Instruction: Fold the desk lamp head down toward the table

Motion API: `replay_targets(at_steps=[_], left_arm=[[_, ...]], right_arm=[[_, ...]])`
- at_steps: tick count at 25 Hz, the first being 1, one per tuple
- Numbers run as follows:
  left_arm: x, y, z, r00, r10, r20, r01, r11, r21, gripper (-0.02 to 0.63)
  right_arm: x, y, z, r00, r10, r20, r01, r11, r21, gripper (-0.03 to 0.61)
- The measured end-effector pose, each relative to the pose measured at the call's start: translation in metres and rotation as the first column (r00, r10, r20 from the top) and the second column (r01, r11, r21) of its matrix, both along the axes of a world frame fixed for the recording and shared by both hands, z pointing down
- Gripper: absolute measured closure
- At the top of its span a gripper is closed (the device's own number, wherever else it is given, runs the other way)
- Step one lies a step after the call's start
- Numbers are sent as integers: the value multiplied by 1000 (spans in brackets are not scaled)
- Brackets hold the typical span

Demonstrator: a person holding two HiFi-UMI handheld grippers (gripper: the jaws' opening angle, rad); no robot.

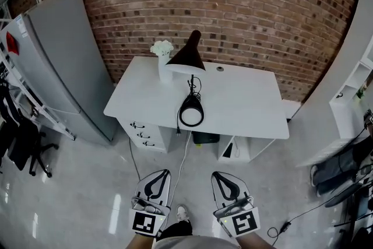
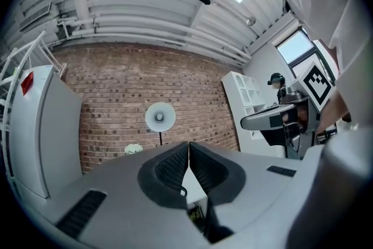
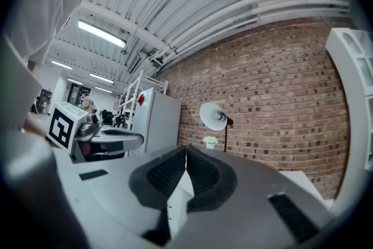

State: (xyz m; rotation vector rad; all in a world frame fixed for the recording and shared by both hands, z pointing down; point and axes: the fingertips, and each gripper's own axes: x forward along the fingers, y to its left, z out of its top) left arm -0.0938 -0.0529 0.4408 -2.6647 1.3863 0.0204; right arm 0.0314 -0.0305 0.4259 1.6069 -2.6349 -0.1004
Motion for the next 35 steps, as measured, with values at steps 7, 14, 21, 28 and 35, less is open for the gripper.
replay_targets(at_steps=[7,14,21,28,35], left_arm=[[-14,-66,7,999,37,-17,-37,999,-1,600],[-17,-110,-4,996,72,-45,-72,997,3,600],[6,-143,-22,995,83,-60,-80,996,45,600],[28,-168,-47,993,99,-58,-95,993,70,600],[36,-203,-94,994,95,-49,-86,982,168,600]], right_arm=[[-24,-67,6,999,10,-33,-11,1000,-12,560],[-34,-103,2,999,40,-4,-40,999,-12,560],[-16,-125,-2,999,43,-1,-43,999,6,560],[0,-148,-19,1000,27,2,-27,998,51,560],[-3,-161,-13,1000,-3,-10,4,999,37,560]])
